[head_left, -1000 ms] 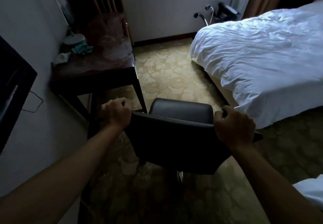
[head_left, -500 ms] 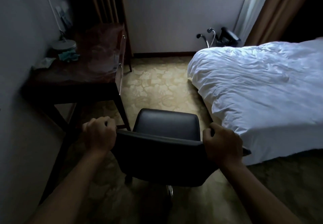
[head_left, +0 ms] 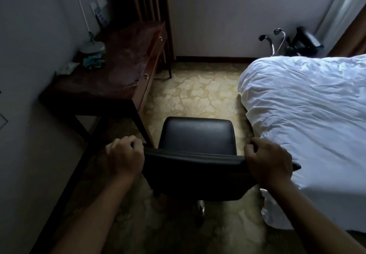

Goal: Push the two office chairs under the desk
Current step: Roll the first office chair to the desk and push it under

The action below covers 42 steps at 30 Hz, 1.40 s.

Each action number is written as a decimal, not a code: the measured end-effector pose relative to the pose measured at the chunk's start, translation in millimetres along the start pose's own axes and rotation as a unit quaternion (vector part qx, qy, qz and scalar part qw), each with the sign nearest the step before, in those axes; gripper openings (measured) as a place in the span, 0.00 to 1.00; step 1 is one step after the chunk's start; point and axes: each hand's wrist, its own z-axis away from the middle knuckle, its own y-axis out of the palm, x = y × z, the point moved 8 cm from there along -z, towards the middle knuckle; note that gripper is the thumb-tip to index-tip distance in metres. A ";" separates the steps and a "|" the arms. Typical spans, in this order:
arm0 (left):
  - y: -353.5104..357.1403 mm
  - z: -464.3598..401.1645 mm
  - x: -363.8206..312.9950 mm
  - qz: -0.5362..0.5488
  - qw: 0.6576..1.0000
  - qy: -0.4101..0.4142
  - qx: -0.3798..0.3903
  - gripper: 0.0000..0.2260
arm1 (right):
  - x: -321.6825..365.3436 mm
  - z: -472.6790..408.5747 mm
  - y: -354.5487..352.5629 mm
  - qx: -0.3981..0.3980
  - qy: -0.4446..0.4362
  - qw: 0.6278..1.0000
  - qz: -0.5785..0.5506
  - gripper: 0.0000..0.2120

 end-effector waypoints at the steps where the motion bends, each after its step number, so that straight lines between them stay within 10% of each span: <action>1: 9.7 1.7 -12.4 -0.005 1.000 -0.014 -0.005 0.20 | -14.8 -16.6 2.9 0.004 -0.003 1.000 -0.008 0.12; 14: 93.4 16.4 -138.2 -0.052 0.985 -0.149 -0.070 0.15 | -93.7 -206.1 36.7 0.104 -0.161 0.978 -0.086 0.13; 21: 149.1 -7.7 -196.0 -0.128 0.990 -0.053 -0.001 0.13 | -123.8 -291.2 56.3 0.136 -0.195 0.966 -0.098 0.13; 42: 300.2 -133.5 -313.3 -0.098 0.973 -0.191 0.083 0.11 | -125.7 -558.0 144.1 0.221 -0.321 0.914 -0.109 0.12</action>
